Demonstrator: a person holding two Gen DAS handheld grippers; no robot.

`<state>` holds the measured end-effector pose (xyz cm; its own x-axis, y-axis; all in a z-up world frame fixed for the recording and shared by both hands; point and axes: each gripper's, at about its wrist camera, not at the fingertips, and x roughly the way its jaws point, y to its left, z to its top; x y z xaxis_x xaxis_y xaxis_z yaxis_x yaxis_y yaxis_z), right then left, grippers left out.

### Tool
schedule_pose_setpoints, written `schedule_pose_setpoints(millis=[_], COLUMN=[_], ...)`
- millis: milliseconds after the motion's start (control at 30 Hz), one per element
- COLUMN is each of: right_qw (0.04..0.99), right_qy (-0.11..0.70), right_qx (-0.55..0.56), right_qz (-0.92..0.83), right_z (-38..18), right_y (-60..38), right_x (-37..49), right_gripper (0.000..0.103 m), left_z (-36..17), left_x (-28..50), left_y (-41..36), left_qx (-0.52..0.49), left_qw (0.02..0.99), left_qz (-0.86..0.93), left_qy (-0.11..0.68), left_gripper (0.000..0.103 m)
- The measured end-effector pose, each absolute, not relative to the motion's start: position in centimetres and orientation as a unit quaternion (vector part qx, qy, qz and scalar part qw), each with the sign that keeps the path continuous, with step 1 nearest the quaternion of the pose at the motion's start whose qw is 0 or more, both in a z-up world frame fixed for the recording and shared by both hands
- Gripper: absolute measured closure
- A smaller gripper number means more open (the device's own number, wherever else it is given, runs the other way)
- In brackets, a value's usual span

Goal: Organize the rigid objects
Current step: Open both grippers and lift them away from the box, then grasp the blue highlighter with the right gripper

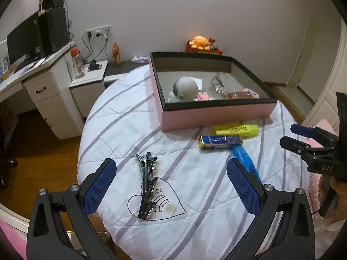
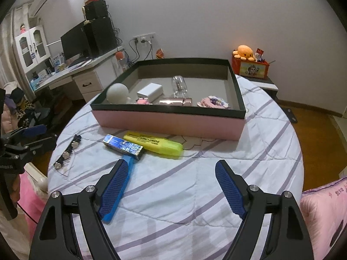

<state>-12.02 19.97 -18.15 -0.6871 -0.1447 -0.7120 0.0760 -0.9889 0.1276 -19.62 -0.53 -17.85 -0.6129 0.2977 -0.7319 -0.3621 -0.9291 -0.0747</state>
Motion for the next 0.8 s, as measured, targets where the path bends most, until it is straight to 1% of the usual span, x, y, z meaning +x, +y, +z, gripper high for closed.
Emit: schedule_pose_setpoints(millis=[333, 633, 767, 800], right_qw=[0.081, 0.132, 0.140, 0.140], right_qy=[-0.030, -0.012, -0.009, -0.008], right_qx=[0.410, 0.428, 0.436, 0.438], right_qz=[-0.908, -0.894, -0.889, -0.888], right_z=[-19.5, -21.0, -21.6, -21.7], right_y=[17.9, 13.7, 12.9, 12.8], right_x=[-13.2, -13.4, -13.6, -13.6], right_gripper=[0.019, 0.019, 0.021, 0.024], left_z=[-20.0, -20.8, -20.7, -20.7], left_x=[-19.6, -18.9, -18.7, -18.6], left_y=[-1.5, -2.3, -2.6, -2.6], left_qx=[-0.423, -0.433, -0.435, -0.434], left_qw=[0.170, 0.162, 0.158, 0.157], left_qz=[0.888, 0.885, 0.884, 0.885], left_qy=[0.053, 0.062, 0.066, 0.067], left_gripper=[0.000, 0.000, 0.000, 0.000])
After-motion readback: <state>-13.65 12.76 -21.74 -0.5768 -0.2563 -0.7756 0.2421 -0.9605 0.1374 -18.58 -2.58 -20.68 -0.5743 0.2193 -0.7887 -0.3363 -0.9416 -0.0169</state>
